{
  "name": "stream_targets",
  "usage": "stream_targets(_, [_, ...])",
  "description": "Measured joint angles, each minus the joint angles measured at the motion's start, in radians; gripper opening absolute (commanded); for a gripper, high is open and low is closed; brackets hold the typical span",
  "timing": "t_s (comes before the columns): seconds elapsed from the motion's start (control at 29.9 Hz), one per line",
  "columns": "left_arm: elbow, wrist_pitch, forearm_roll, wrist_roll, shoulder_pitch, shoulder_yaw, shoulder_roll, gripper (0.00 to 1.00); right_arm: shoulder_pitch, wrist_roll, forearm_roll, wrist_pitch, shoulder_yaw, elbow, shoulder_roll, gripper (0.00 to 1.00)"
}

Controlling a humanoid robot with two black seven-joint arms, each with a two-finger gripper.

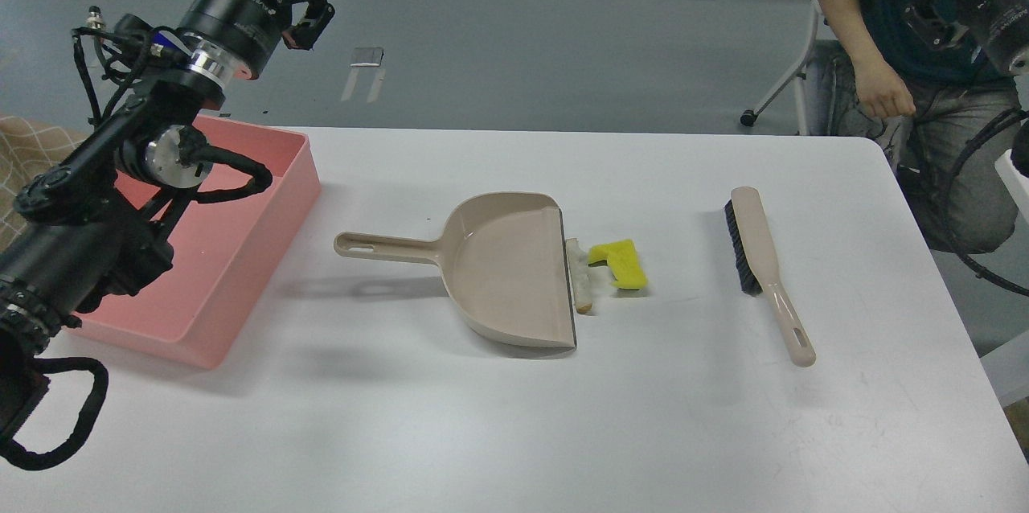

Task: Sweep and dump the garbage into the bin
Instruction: 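Move the left gripper from above the pink bin toward the dustpan handle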

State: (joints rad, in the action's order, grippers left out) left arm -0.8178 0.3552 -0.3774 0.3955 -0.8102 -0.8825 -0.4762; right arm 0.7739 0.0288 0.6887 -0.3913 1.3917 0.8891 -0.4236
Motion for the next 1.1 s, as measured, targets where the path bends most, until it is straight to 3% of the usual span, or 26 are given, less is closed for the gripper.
stream_targets(0.4, [-0.007,0.012,-0.002,-0.041,-0.005,0.006,-0.066,0.98,0.002,-0.002,-0.002,0.027,-0.014,0.008,-0.003,1.0])
stream_targets(0.57, [-0.034,0.009,-0.004,-0.019,-0.001,0.005,-0.056,0.98,-0.007,-0.008,-0.003,0.029,-0.012,0.01,0.001,1.0])
stream_targets(0.77, [-0.054,-0.007,-0.014,0.052,0.003,0.013,-0.042,0.98,-0.008,-0.009,-0.003,0.029,-0.012,0.016,-0.003,1.0])
stream_targets(1.1, [-0.123,-0.052,-0.017,0.036,0.005,0.079,-0.078,0.98,-0.01,-0.009,-0.003,0.031,-0.014,0.036,-0.004,1.0])
